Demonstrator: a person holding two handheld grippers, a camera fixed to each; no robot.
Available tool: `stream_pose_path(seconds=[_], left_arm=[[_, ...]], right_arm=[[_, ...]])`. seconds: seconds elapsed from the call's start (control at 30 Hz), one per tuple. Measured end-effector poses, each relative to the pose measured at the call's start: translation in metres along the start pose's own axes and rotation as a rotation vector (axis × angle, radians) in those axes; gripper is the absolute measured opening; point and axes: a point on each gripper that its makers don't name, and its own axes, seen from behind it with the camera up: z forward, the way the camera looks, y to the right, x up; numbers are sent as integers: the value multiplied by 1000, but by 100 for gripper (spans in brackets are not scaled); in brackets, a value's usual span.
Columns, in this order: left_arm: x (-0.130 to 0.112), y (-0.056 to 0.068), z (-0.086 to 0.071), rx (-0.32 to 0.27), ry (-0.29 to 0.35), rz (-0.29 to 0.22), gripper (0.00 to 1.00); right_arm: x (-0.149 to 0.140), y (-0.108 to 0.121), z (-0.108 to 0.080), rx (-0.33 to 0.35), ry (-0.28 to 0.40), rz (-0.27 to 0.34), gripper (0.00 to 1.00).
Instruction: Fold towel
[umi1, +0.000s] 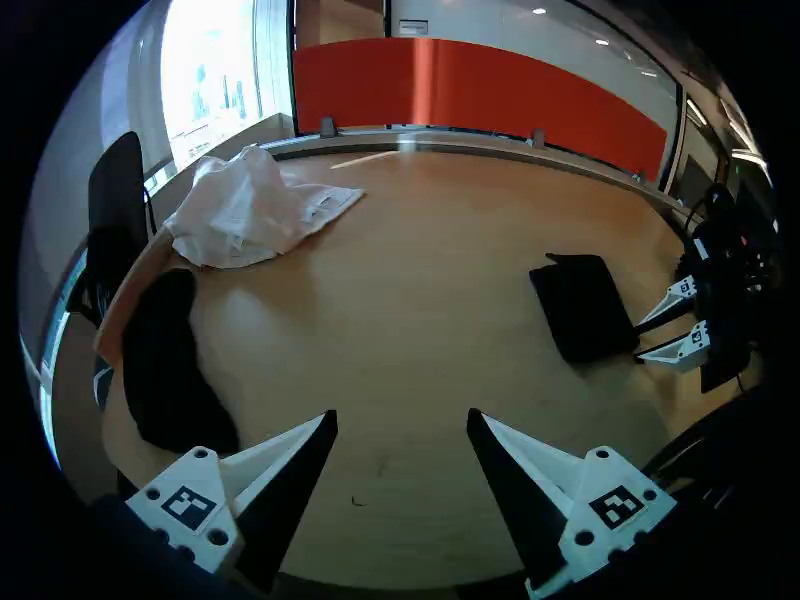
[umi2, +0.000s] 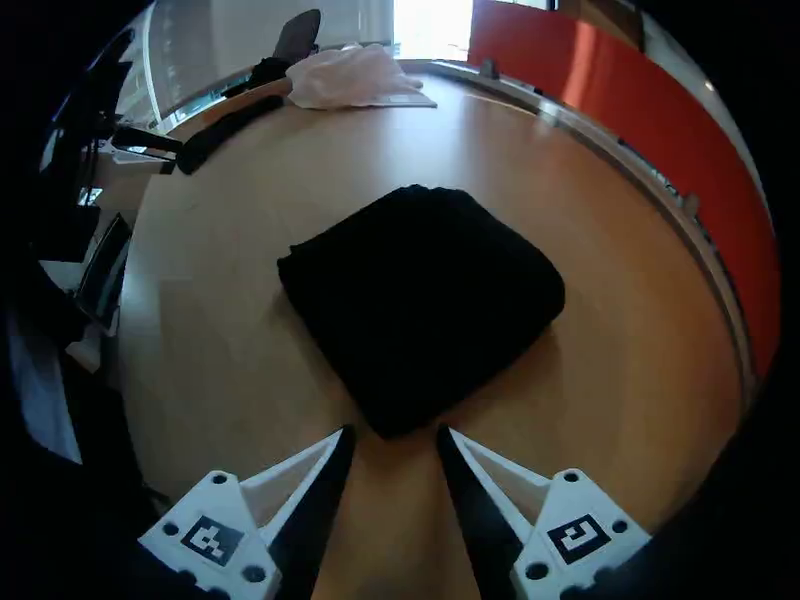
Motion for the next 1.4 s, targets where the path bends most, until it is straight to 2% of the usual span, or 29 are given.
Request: stream_pose_path(seconds=[0.07, 0.17, 0.47, 0.63, 1.03, 1.2, 1.4], left_arm=[[0, 0, 0, -1, 0, -1, 96], [0, 1, 0, -1, 1, 0, 96], [1, 2, 0, -4, 1, 4, 96], [0, 2, 0, -5, 0, 3, 96], [0, 1, -1, -8, 8, 4, 96], [3, -2, -1, -5, 20, 0, 96], [12, -3, -3, -8, 46, 4, 96]], right_arm=[[1, 0, 1, 0, 1, 8, 54], [1, 0, 2, -5, 3, 17, 41], [2, 2, 4, -14, 7, 49, 19], [2, 3, 3, -24, 10, 46, 4], [17, 9, -8, -48, 30, 43, 2], [40, 19, -22, -65, 64, 35, 2], [84, 36, -45, -111, 119, -23, 2]])
